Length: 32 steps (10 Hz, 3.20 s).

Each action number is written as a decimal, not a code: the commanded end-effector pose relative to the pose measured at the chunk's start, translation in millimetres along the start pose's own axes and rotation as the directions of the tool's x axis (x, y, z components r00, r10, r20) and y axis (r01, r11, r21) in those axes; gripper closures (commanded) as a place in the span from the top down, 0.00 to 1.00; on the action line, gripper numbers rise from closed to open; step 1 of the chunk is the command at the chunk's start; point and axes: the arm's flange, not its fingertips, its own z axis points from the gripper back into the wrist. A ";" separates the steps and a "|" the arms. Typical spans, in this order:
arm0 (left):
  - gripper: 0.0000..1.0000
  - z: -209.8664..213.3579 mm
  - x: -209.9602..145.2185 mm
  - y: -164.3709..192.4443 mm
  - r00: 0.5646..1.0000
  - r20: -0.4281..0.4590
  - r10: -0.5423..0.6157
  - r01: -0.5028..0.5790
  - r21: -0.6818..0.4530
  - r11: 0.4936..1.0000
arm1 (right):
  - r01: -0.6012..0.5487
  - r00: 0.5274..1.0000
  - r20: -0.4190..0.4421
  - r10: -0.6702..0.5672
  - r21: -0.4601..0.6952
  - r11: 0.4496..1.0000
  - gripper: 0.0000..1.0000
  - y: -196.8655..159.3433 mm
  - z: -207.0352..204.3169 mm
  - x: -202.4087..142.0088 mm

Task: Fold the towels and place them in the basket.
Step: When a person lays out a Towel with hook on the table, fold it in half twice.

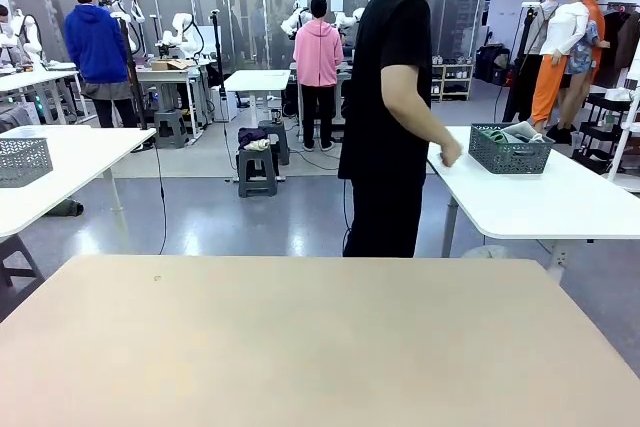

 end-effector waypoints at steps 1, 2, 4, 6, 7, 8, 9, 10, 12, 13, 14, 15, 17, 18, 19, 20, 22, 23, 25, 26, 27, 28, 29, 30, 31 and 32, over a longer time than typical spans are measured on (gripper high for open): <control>1.00 -1.0 6.7 -2.0 1.000 -0.006 0.005 -0.005 -0.015 1.000 | -0.041 0.999 -0.002 0.041 -0.010 0.999 1.00 -0.9 1.5 2.3; 1.00 -3.7 7.1 -1.9 1.000 -0.007 0.006 -0.006 -0.019 1.000 | -0.055 0.998 -0.010 0.055 -0.019 0.998 1.00 -0.3 1.1 3.2; 1.00 -2.3 3.6 -2.6 1.000 -0.010 0.001 -0.002 -0.031 1.000 | -0.063 0.998 -0.010 0.063 -0.008 0.998 1.00 0.0 0.2 2.9; 1.00 -6.0 2.6 -0.3 1.000 -0.011 0.016 -0.016 -0.011 1.000 | -0.043 0.999 -0.015 0.043 -0.019 0.999 1.00 -0.2 1.3 2.2; 1.00 -6.0 2.6 -0.3 1.000 -0.011 0.016 -0.016 -0.011 1.000 | -0.043 0.999 -0.015 0.043 -0.019 0.999 1.00 -0.2 1.3 2.2; 1.00 -6.0 2.6 -0.3 1.000 -0.011 0.016 -0.016 -0.011 1.000 | -0.043 0.999 -0.015 0.043 -0.019 0.999 1.00 -0.2 1.3 2.2; 1.00 -6.0 2.6 -0.3 1.000 -0.011 0.016 -0.016 -0.011 1.000 | -0.043 0.999 -0.015 0.043 -0.019 0.999 1.00 -0.2 1.3 2.2; 1.00 -6.0 2.6 -0.3 1.000 -0.011 0.016 -0.016 -0.011 1.000 | -0.043 0.999 -0.015 0.043 -0.019 0.999 1.00 -0.2 1.3 2.2; 1.00 -6.0 2.6 -0.3 1.000 -0.011 0.016 -0.016 -0.011 1.000 | -0.043 0.999 -0.015 0.043 -0.019 0.999 1.00 -0.2 1.3 2.2; 1.00 -6.0 2.6 -0.3 1.000 -0.011 0.016 -0.016 -0.011 1.000 | -0.043 0.999 -0.015 0.043 -0.019 0.999 1.00 -0.2 1.3 2.2; 1.00 -6.0 2.6 -0.3 1.000 -0.011 0.016 -0.016 -0.011 1.000 | -0.043 0.999 -0.015 0.043 -0.019 0.999 1.00 -0.2 1.3 2.2; 1.00 -6.0 2.6 -0.3 1.000 -0.011 0.016 -0.016 -0.011 1.000 | -0.043 0.999 -0.015 0.043 -0.019 0.999 1.00 -0.2 1.3 2.2; 1.00 -4.8 5.1 0.6 0.999 -0.026 0.034 -0.035 -0.038 0.999 | -0.016 0.999 -0.033 0.016 0.021 1.000 1.00 -2.4 3.3 2.4; 1.00 -5.2 8.8 3.5 0.999 -0.021 0.043 -0.045 -0.063 0.997 | -0.001 0.998 -0.059 0.004 0.057 0.998 1.00 -3.0 4.6 3.7; 1.00 -4.6 8.5 4.5 0.998 -0.030 0.057 -0.060 -0.091 0.994 | 0.006 0.998 -0.063 0.000 0.094 0.996 1.00 -2.6 5.6 4.7; 1.00 -7.0 8.8 5.5 0.997 -0.029 0.075 -0.078 -0.134 0.988 | 0.010 0.998 -0.059 -0.003 0.122 0.992 1.00 -3.0 7.3 5.9; 1.00 -9.6 2.2 8.7 0.993 -0.044 0.110 -0.116 -0.181 0.977 | 0.035 0.998 -0.053 -0.027 0.166 0.986 1.00 -3.2 8.5 7.6; 1.00 -9.4 2.5 8.9 0.993 -0.048 0.110 -0.118 -0.197 0.973 | 0.038 0.998 -0.049 -0.030 0.172 0.984 1.00 -4.0 8.2 8.1; 1.00 -7.1 3.1 8.9 0.991 -0.053 0.119 -0.128 -0.242 0.962 | 0.033 0.998 -0.052 -0.023 0.184 0.982 1.00 -5.3 6.7 8.2; 1.00 -7.2 3.6 8.4 0.991 -0.052 0.121 -0.130 -0.260 0.957 | 0.029 0.999 -0.050 -0.019 0.187 0.982 1.00 -5.5 6.1 7.9; 1.00 -7.5 3.1 8.0 0.991 -0.055 0.123 -0.133 -0.262 0.956 | 0.029 0.998 -0.053 -0.019 0.190 0.981 1.00 -5.2 5.8 7.3; 1.00 -10.3 5.0 9.1 0.992 -0.050 0.119 -0.128 -0.266 0.956 | 0.027 0.998 -0.053 -0.017 0.195 0.980 1.00 -5.8 5.6 6.6; 1.00 -11.4 5.2 8.5 0.993 -0.045 0.107 -0.115 -0.271 0.956 | 0.025 0.998 -0.055 -0.014 0.205 0.978 1.00 -5.6 4.3 5.8; 1.00 -11.9 5.3 7.2 0.996 -0.045 0.082 -0.091 -0.275 0.957 | 0.027 0.998 -0.055 -0.015 0.212 0.977 1.00 -5.4 3.2 6.1; 1.00 -12.2 4.0 7.2 0.997 -0.046 0.067 -0.077 -0.281 0.957 | 0.026 0.998 -0.055 -0.014 0.216 0.976 1.00 -5.6 2.5 6.1; 1.00 -13.2 4.2 6.4 0.997 -0.052 0.058 -0.070 -0.288 0.955 | 0.025 0.998 -0.058 -0.013 0.217 0.976 1.00 -4.8 2.0 6.4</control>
